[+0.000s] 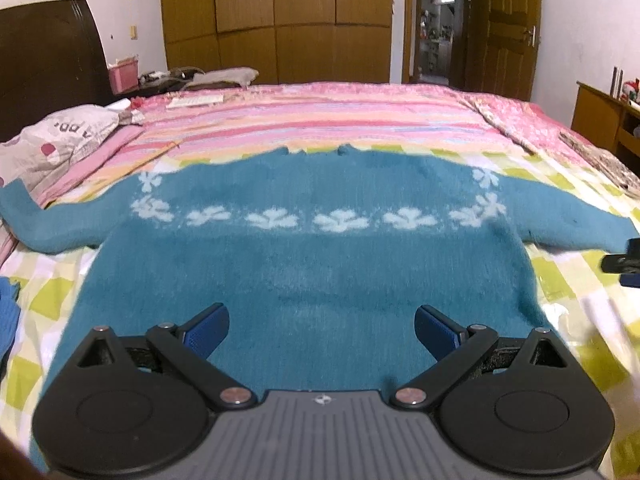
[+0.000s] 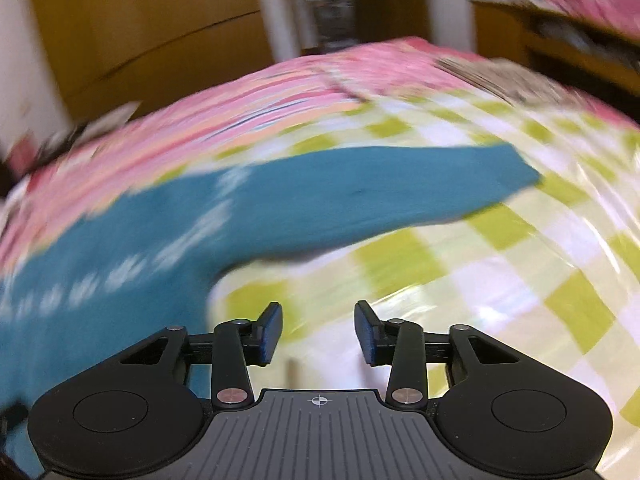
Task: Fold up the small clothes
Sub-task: 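Grasp the cuff of the teal sweater sleeve with the right gripper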
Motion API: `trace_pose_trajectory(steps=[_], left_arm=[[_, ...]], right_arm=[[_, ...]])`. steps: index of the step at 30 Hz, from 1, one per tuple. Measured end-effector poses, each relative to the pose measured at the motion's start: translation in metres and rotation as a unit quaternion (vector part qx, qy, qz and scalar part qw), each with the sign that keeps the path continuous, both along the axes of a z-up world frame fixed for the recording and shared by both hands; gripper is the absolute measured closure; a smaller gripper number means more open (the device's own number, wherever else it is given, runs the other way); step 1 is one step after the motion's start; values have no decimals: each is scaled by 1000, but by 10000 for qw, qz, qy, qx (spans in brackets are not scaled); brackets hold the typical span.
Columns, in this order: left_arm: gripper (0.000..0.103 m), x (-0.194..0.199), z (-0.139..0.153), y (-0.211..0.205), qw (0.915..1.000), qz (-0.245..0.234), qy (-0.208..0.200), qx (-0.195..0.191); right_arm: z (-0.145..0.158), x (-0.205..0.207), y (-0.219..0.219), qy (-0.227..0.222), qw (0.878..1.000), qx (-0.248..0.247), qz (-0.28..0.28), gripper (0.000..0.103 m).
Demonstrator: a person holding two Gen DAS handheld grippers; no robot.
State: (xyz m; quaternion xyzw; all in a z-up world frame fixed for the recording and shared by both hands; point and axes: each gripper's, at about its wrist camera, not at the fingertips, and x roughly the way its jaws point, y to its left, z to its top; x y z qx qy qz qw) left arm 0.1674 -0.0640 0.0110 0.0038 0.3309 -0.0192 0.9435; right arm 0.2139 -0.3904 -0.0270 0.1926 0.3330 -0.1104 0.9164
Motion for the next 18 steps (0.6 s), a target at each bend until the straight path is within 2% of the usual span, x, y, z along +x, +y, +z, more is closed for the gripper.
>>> trace_pose_trajectory(steps=[4, 9, 14, 18], left_arm=[[0, 13, -4, -6, 9999, 71, -76, -137], [0, 29, -11, -18, 9997, -8, -31, -230], [0, 36, -15, -26, 9996, -87, -50, -261], [0, 37, -18, -26, 9996, -68, -45, -287]], right_arm=[[-15, 7, -60, -179, 9915, 1072, -710, 72], [-30, 16, -94, -398, 9784, 1578, -1271, 72], [-46, 27, -107, -680, 9657, 2030, -1472, 72], [-57, 30, -118, -1011, 9475, 2559, -1631, 72]])
